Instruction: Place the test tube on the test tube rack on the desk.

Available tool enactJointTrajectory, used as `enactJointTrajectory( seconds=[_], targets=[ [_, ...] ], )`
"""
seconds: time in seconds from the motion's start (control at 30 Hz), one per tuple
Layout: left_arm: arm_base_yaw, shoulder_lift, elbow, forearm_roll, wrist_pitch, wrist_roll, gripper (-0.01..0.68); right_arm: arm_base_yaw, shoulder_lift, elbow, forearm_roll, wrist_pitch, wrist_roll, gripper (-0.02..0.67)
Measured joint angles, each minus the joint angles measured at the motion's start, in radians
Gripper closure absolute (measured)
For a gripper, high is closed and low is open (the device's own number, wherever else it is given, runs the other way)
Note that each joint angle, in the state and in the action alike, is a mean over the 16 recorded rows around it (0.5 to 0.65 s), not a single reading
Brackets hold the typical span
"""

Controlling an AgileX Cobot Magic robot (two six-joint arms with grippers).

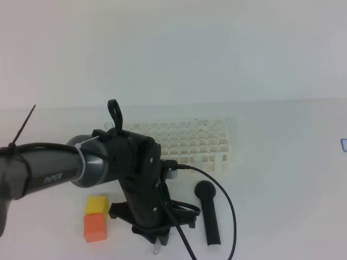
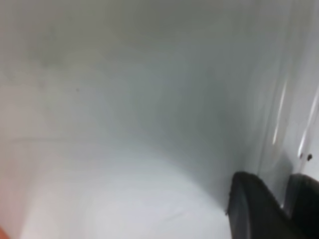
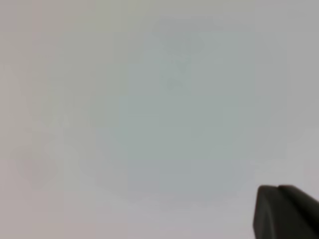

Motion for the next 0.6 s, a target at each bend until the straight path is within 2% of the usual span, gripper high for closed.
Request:
enactJointTrajectory(
  seconds=[0.17, 0.3, 0.43, 0.6],
  targets=[
    [0.0, 0.0, -0.001, 0.005, 0.0, 0.0, 0.666, 0.042, 0.002, -0.029, 0.469, 0.346, -0.45, 0.65],
    [0.0, 0.001, -0.002, 0.011, -0.001, 0.0, 0.659, 0.062, 0.004, -0.051, 0.736, 0.577, -0.679, 0.65],
    [0.0, 0.001, -0.002, 0.019, 0.0, 0.001, 0.652, 0.067, 0.005, -0.059, 0.864, 0.704, -0.791, 0.65],
    [0.0, 0.001, -0.002, 0.027, -0.001, 0.001, 0.659, 0.067, 0.006, -0.06, 0.925, 0.751, -0.852, 0.65]
  ],
)
